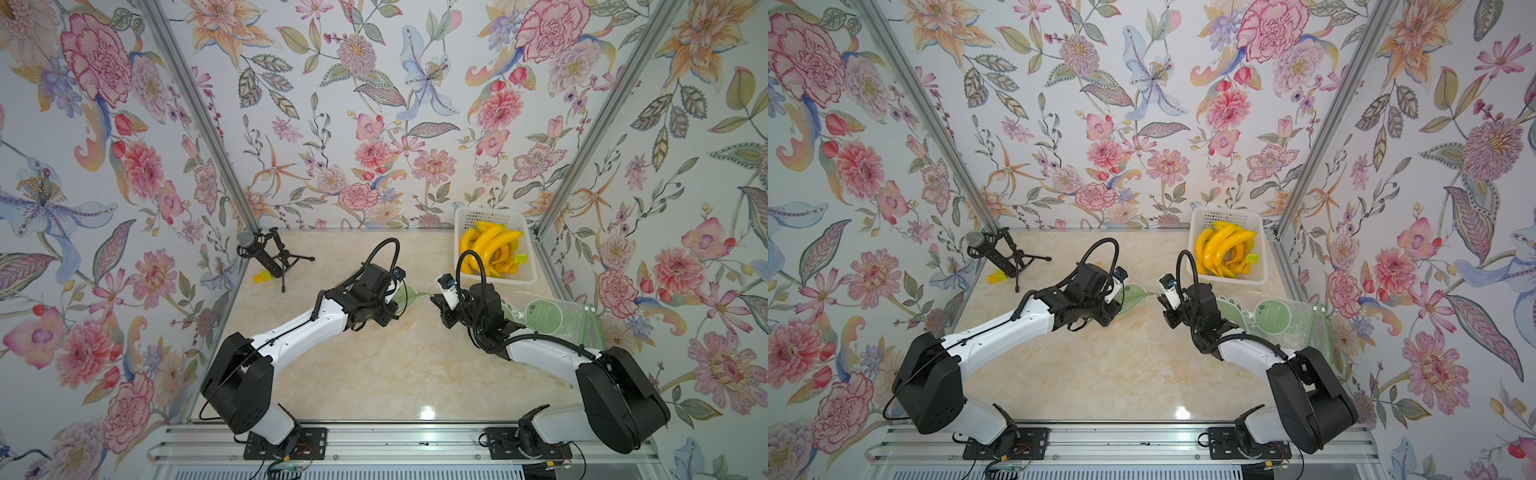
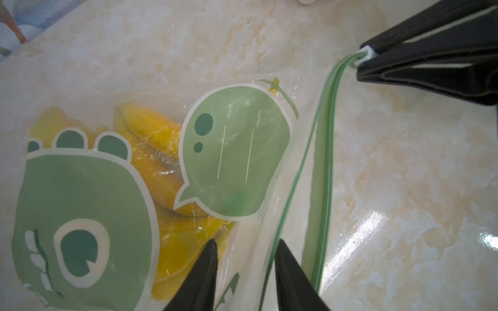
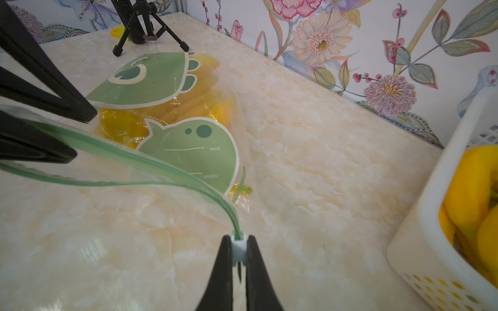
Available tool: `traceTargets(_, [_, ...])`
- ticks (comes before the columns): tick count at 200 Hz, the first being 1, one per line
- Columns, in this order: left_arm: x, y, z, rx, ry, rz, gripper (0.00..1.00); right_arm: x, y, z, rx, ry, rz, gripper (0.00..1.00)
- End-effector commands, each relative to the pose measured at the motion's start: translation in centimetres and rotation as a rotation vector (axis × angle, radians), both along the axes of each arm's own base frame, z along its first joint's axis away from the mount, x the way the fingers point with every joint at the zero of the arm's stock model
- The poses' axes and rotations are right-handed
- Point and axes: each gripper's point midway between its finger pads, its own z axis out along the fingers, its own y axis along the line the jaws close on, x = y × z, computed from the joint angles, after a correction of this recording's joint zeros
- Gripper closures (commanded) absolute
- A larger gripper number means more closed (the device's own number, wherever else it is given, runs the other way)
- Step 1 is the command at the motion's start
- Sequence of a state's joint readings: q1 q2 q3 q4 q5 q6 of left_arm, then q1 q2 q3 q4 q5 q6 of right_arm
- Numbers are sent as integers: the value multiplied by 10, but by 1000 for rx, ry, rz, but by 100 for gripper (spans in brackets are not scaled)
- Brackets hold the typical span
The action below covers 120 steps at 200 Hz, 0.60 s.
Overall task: Open the zip-top bag and take out the banana
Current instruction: Open the zipper of the food storage bag at the center of the board.
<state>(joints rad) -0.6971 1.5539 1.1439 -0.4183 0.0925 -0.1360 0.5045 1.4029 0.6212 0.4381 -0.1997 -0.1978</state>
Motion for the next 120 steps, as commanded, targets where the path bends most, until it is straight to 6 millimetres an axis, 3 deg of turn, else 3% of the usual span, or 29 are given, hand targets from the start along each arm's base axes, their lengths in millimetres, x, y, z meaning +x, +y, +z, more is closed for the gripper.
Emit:
traceTargets(1, [-1, 7, -4, 41, 8, 25, 71, 4, 1, 1, -10, -20, -7, 92])
traceTargets(37, [0, 12, -10, 42, 6, 64, 89, 15, -3, -6, -47, 29, -38, 89])
traceTargets(66, [3, 7, 8, -55, -46, 94, 100, 20, -9, -11, -53, 51, -79, 84])
traceTargets(94, [7, -5, 17, -126, -62, 112, 100, 12, -5, -5, -25, 58, -41, 68])
traceTargets(120, [14, -17, 41, -285, -111, 166, 100, -8, 6, 13, 33, 73, 37, 56])
